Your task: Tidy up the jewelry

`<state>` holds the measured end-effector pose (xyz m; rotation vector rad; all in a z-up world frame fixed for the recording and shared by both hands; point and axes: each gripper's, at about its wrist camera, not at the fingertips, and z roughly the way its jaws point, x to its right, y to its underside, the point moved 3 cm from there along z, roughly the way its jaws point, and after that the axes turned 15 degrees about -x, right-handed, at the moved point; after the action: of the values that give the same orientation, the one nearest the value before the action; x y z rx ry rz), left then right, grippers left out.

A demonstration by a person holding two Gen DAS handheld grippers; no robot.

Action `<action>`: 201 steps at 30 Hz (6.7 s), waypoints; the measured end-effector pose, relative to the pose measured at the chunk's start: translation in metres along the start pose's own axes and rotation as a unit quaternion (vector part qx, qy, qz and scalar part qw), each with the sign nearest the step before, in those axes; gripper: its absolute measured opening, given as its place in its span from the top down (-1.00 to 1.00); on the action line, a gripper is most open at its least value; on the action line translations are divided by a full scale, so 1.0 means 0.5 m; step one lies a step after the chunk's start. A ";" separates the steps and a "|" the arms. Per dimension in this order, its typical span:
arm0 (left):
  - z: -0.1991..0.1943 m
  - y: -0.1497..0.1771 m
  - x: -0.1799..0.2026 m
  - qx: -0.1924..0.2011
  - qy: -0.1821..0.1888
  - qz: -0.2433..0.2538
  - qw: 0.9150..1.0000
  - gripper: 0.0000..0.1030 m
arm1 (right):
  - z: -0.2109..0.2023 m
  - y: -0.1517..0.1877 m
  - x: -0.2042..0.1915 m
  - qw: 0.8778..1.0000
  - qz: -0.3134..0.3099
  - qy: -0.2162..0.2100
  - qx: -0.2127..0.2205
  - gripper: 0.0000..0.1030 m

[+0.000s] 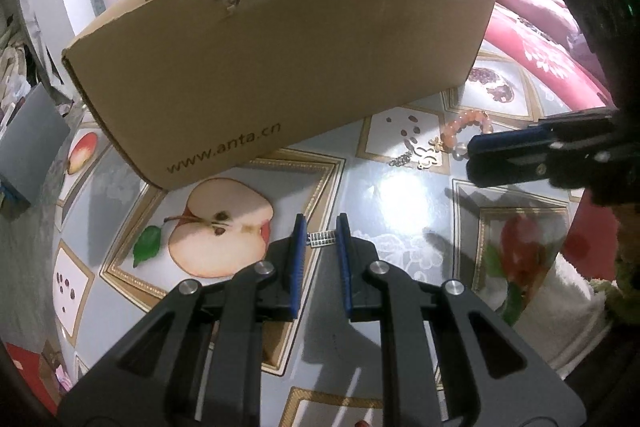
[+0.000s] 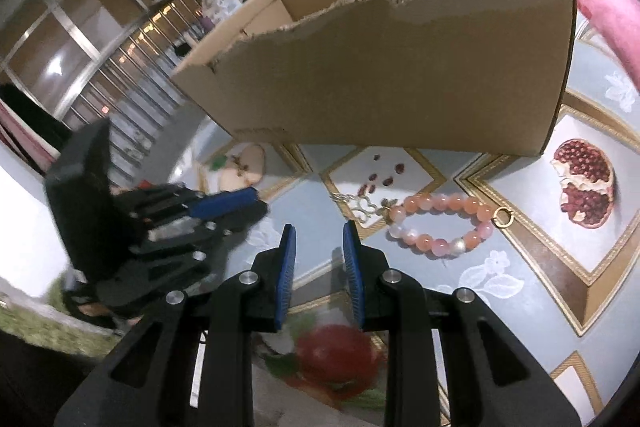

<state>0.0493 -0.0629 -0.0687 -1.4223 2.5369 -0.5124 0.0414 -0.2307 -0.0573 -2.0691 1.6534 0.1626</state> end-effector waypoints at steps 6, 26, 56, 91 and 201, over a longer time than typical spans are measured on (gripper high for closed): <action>-0.009 0.003 -0.004 0.008 0.006 -0.006 1.000 0.74 | 0.023 -0.007 -0.017 0.998 -0.030 0.050 0.001 0.52; -0.006 0.007 -0.028 0.006 0.017 -0.026 0.999 0.73 | 0.083 -0.058 -0.038 0.981 -0.147 0.123 -0.003 0.92; -0.020 0.023 -0.044 0.013 0.023 -0.043 0.999 0.73 | 0.082 -0.071 -0.035 0.979 -0.156 0.124 -0.044 0.62; -0.053 0.044 -0.044 0.033 0.016 -0.051 0.998 0.73 | 0.068 -0.081 -0.028 0.977 -0.154 0.121 -0.081 0.76; 0.018 -0.057 0.168 -0.033 0.090 0.083 0.992 0.65 | -0.027 0.055 0.156 0.994 0.105 -0.034 0.012 0.52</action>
<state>0.0309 -0.1501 -0.0655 -1.2194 2.8076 -0.5559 0.0330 -0.3098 -0.0833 -1.8477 1.8179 0.2781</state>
